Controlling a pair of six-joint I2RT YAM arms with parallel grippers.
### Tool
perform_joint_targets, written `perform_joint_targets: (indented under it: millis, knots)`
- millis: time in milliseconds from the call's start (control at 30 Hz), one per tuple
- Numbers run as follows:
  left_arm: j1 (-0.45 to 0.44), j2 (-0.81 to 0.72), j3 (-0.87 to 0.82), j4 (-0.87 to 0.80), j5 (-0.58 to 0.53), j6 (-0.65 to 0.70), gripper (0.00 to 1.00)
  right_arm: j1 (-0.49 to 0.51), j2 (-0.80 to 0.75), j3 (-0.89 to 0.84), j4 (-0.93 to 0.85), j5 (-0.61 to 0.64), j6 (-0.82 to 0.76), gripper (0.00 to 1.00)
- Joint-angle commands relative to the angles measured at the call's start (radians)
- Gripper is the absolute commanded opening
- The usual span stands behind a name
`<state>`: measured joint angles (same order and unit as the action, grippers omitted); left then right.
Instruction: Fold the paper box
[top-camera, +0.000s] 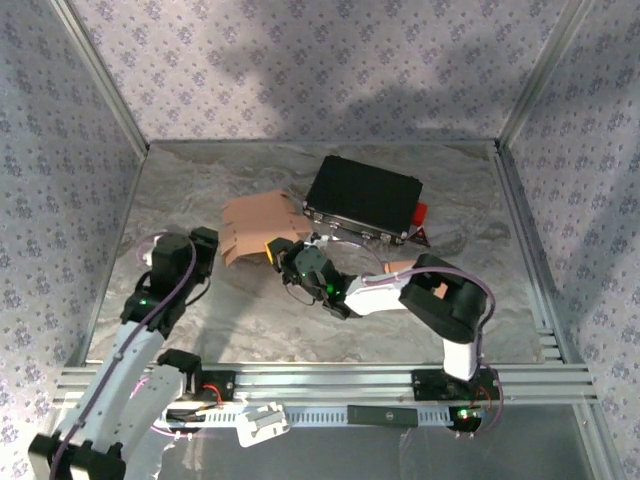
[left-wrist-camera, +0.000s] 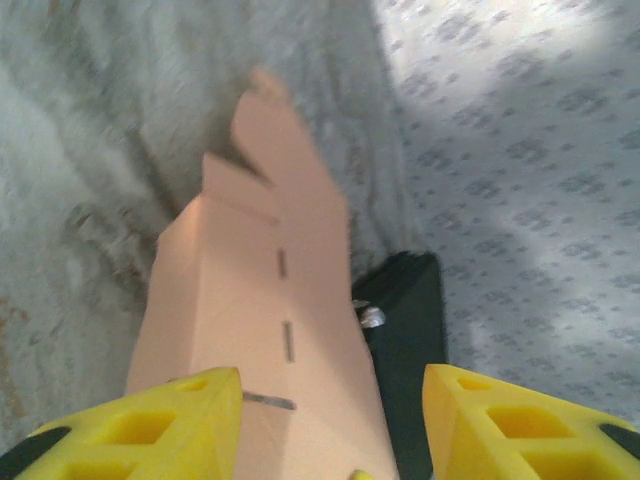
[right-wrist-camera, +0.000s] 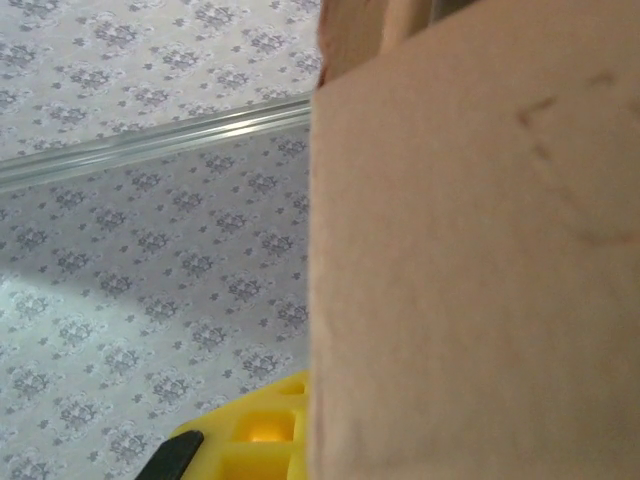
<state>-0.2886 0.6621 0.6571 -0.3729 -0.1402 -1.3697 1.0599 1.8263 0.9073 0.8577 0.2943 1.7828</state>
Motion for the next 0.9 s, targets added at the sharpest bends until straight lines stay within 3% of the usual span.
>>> perform_joint_targets:
  millis: [0, 100, 200, 233, 300, 400, 533, 733, 867]
  knots:
    - [0.022, -0.044, 0.124, -0.188, -0.069, 0.161, 0.52, -0.003, -0.115, 0.011, -0.143, 0.032, -0.078, 0.00]
    - [0.116, 0.034, 0.190, -0.197, 0.069, 0.229, 0.53, -0.001, -0.189, 0.027, -0.252, 0.041, -0.132, 0.00]
    - [0.272, 0.213, 0.212, -0.077, 0.338, 0.272, 0.50, 0.011, -0.268, 0.052, -0.374, 0.061, -0.171, 0.00]
    - [0.303, 0.294, 0.223, -0.031, 0.424, 0.287, 0.48, 0.018, -0.300, 0.060, -0.429, 0.074, -0.176, 0.00]
    - [0.315, 0.437, 0.279, -0.004, 0.487, 0.358, 0.45, 0.038, -0.356, 0.066, -0.501, 0.109, -0.196, 0.00]
    - [0.280, 0.609, 0.337, 0.054, 0.571, 0.412, 0.39, 0.071, -0.436, 0.077, -0.609, 0.167, -0.216, 0.00]
    - [0.157, 0.735, 0.365, 0.096, 0.595, 0.432, 0.33, 0.084, -0.505, 0.115, -0.756, 0.195, -0.209, 0.00]
    - [0.007, 0.698, 0.235, 0.192, 0.564, 0.362, 0.31, 0.094, -0.554, 0.225, -1.081, 0.225, -0.095, 0.00]
    - [-0.051, 0.647, 0.128, 0.259, 0.594, 0.305, 0.31, 0.091, -0.559, 0.240, -1.177, 0.229, 0.007, 0.00]
